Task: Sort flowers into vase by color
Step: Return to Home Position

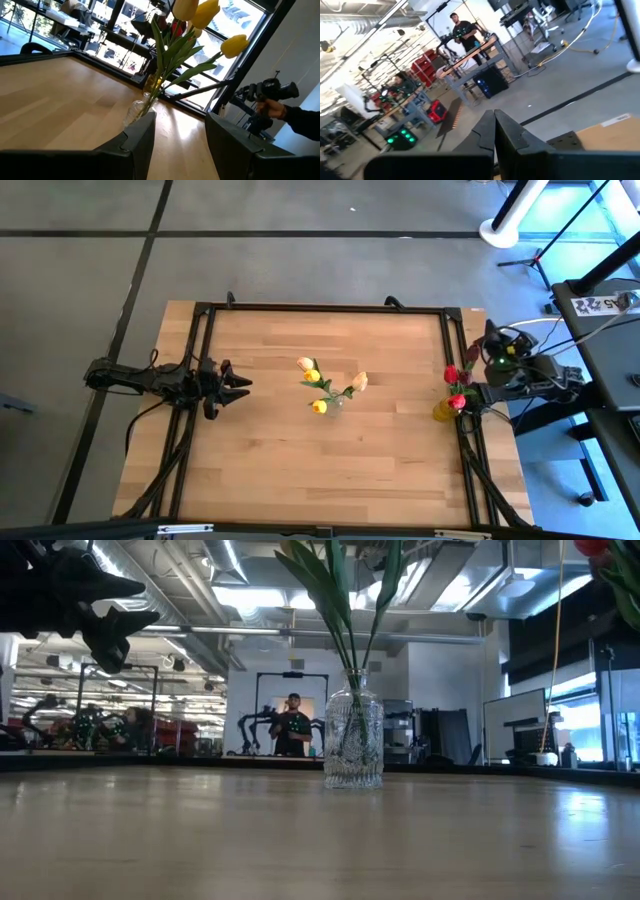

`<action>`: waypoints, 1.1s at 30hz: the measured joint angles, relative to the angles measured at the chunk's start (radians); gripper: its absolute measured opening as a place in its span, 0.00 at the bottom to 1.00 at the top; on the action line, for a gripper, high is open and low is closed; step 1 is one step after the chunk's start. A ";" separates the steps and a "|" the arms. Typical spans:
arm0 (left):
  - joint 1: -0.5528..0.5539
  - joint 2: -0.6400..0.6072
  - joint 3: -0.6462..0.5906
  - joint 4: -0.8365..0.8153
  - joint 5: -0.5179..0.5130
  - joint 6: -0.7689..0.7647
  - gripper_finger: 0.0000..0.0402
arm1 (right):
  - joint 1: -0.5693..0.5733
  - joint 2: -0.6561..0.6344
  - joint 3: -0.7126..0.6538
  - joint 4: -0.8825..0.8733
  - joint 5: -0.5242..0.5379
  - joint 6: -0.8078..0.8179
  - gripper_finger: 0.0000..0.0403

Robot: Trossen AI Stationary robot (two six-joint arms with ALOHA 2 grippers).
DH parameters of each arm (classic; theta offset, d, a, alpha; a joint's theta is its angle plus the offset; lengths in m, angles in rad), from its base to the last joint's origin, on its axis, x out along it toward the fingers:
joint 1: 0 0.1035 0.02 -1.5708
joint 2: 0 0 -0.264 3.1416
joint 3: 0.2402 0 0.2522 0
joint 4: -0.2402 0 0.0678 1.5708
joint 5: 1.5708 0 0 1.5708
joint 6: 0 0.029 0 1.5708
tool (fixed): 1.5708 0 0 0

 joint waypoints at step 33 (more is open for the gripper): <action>0.000 0.000 0.000 -0.012 0.000 -0.015 0.42 | -0.070 0.000 -0.019 0.107 -0.366 0.033 0.02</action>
